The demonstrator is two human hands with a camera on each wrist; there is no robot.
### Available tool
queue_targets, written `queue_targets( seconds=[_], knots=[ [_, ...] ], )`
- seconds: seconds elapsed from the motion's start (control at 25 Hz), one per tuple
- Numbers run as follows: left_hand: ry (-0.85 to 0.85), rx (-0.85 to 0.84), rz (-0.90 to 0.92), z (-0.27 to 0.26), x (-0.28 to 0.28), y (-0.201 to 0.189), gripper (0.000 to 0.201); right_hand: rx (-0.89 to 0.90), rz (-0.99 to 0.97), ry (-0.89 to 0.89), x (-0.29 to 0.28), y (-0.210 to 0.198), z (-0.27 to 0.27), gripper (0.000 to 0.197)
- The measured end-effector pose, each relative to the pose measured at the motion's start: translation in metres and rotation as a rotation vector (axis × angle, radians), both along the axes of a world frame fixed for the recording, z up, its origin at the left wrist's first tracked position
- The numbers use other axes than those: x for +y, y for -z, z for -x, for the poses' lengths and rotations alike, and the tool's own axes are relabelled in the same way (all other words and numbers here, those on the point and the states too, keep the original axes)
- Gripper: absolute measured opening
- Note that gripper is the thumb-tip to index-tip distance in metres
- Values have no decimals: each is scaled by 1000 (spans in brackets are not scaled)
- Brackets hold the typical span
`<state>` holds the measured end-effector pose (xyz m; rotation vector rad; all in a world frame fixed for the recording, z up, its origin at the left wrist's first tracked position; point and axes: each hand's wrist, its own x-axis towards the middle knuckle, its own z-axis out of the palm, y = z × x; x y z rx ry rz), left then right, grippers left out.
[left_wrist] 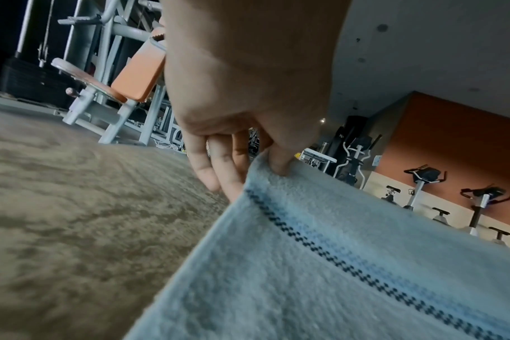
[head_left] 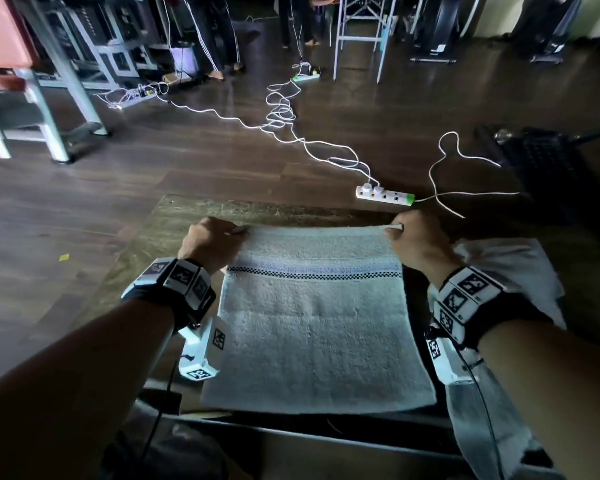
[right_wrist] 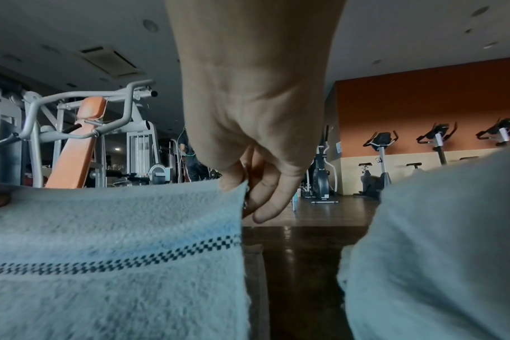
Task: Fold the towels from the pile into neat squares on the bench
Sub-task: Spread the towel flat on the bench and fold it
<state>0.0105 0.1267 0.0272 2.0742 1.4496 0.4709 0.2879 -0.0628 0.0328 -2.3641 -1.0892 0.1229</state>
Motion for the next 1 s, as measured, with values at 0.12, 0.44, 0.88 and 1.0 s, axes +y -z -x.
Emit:
queue_targets(
  seconds=[0.12, 0.44, 0.88, 1.0],
  knots=[
    [-17, 60, -24, -19, 15, 16, 39, -20, 56, 44, 21, 22, -11, 17],
    [265, 156, -118, -32, 23, 38, 17, 20, 168, -24, 25, 52, -10, 10],
    [248, 151, -94, 5, -25, -12, 18, 122, -169, -135, -43, -1, 27, 11],
    [222, 273, -54, 24, -41, -31, 22, 154, -273, -142, -70, -14, 42, 8]
  ],
)
